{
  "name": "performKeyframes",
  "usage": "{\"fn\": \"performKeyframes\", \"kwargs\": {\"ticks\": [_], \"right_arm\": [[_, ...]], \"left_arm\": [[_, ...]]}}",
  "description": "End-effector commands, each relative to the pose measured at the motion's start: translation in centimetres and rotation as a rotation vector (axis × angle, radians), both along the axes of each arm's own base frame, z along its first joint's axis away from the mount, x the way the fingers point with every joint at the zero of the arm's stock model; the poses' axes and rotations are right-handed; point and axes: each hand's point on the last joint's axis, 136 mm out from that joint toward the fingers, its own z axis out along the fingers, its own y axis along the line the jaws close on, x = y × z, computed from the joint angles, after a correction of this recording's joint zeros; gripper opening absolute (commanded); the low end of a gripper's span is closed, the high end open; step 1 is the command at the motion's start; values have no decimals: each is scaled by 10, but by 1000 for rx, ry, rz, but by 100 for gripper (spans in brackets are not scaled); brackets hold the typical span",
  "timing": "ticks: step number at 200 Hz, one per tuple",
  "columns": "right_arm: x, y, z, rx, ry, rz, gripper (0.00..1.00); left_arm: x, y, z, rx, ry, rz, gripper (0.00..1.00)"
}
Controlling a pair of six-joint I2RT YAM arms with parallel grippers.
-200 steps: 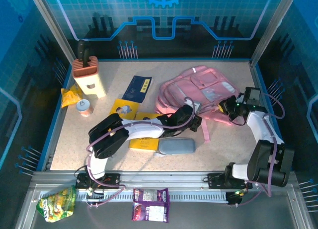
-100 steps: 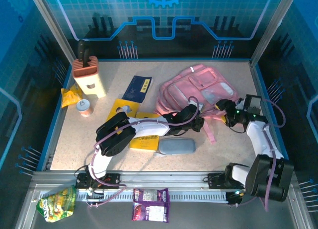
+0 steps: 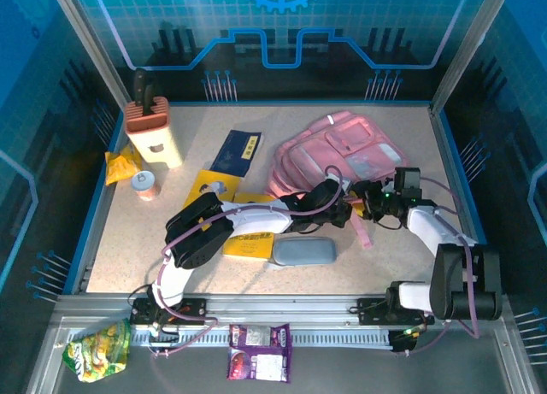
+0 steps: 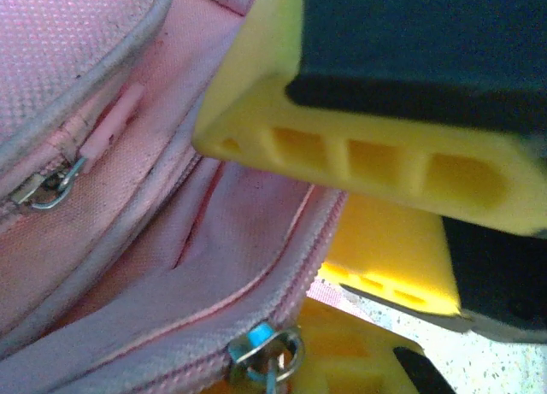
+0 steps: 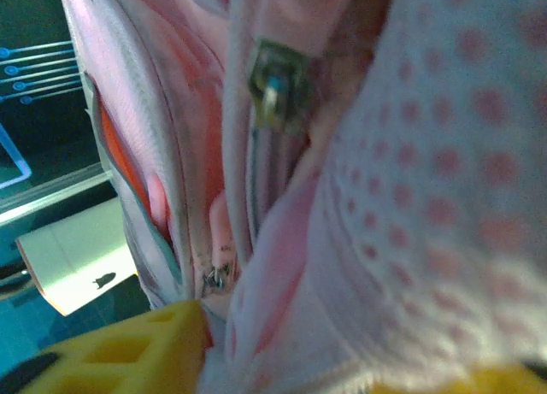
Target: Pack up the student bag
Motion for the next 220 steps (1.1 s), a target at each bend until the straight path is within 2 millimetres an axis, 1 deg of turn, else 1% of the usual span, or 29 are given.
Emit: {"fn": "performKeyframes", "kwargs": {"ticks": [1,33,54,71,89,103,105,115,121,127,129,133,147,164,180,196,206,220], "right_arm": [[17,-1,7,-3,-48,-22,38],[24,-12,9,-58,-66,-14,15],[28,-24,16,-77,-81,-22,5],[32,-35,25,-89,-108,-19,0],[36,-47,36,-121,-129,-9,0],[37,-57,42,-150,-141,0,0],[38,-58,43,-153,-142,-1,0],[40,-65,48,-173,-150,7,0],[40,-68,51,-183,-153,12,0],[38,-71,48,-188,-138,14,0],[43,-73,55,-197,-160,14,0],[44,-75,59,-204,-168,16,0],[46,-81,64,-215,-178,12,0],[49,-88,67,-219,-183,2,0],[53,-97,67,-232,-179,-7,0],[60,-106,67,-240,-178,-25,0],[67,-110,67,-250,-172,-31,0],[76,-112,66,-249,-171,-26,7]], "left_arm": [[-1,-21,40,-96,-45,-50,0],[-6,-19,48,-89,-46,-82,0],[-13,-13,51,-63,-38,-116,0],[-21,-2,50,-24,-30,-142,0],[-26,16,45,28,-19,-154,0],[-28,35,37,76,4,-149,0],[-27,38,38,77,3,-146,0],[-27,52,34,101,15,-137,0],[-25,61,31,115,19,-130,0],[-23,69,30,127,22,-117,0],[-23,73,28,132,25,-113,0],[-21,78,26,141,30,-104,0],[-14,96,22,161,46,-73,0],[-6,111,21,164,65,-48,0],[-2,116,20,164,72,-44,0],[1,113,21,162,81,-51,0],[2,105,24,144,94,-65,0],[2,86,30,90,121,-97,0]]}}
